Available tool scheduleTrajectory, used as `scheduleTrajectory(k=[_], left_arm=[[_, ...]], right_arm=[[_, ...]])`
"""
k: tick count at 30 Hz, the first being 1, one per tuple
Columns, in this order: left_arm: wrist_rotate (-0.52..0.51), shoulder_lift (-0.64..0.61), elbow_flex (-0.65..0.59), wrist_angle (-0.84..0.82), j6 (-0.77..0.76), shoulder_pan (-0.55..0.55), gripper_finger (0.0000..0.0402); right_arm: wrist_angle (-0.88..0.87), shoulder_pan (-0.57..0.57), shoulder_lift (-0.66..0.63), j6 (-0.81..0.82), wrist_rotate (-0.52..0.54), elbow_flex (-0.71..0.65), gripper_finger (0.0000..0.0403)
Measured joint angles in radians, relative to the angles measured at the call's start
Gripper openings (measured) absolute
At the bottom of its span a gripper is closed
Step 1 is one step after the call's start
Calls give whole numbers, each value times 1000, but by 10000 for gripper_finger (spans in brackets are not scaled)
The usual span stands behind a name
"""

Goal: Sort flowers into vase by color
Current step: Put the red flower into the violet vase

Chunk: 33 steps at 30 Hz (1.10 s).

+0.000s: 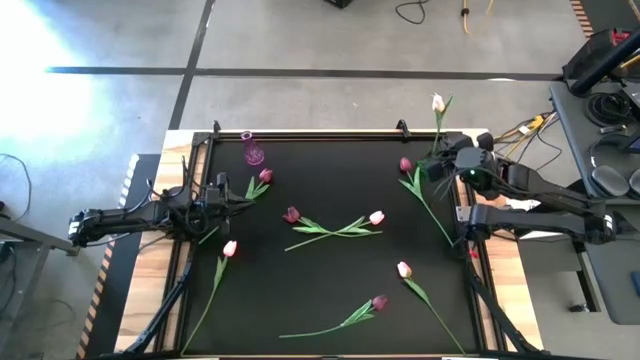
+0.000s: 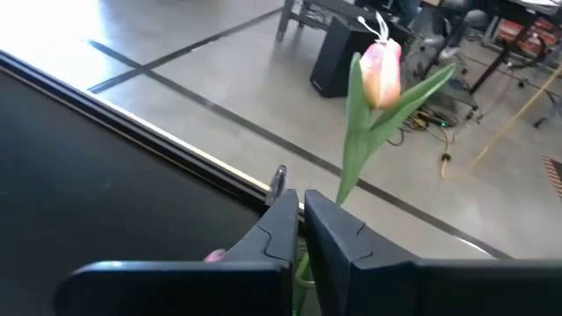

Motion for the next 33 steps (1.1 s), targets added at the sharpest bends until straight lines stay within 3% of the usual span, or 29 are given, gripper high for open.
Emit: scheduleTrajectory(k=[4,9,15,17,21,27,33], left_arm=[[-5,0,0,37,0,0,0],[-12,0,0,84,1,0,0],[-12,0,0,143,1,0,0],[-12,2,0,170,10,0,0],[-4,9,17,155,15,0,0],[7,83,124,-77,22,0,0],[-12,226,243,-253,-5,0,0]], right_arm=[[0,6,1,-6,0,0,15],[1,6,2,-23,-10,0,52],[13,18,1,-52,-217,18,106],[16,33,1,-57,-242,21,112],[16,75,0,-83,-240,22,94],[38,160,0,-83,-232,13,20],[252,259,2,-152,-231,-70,13]])
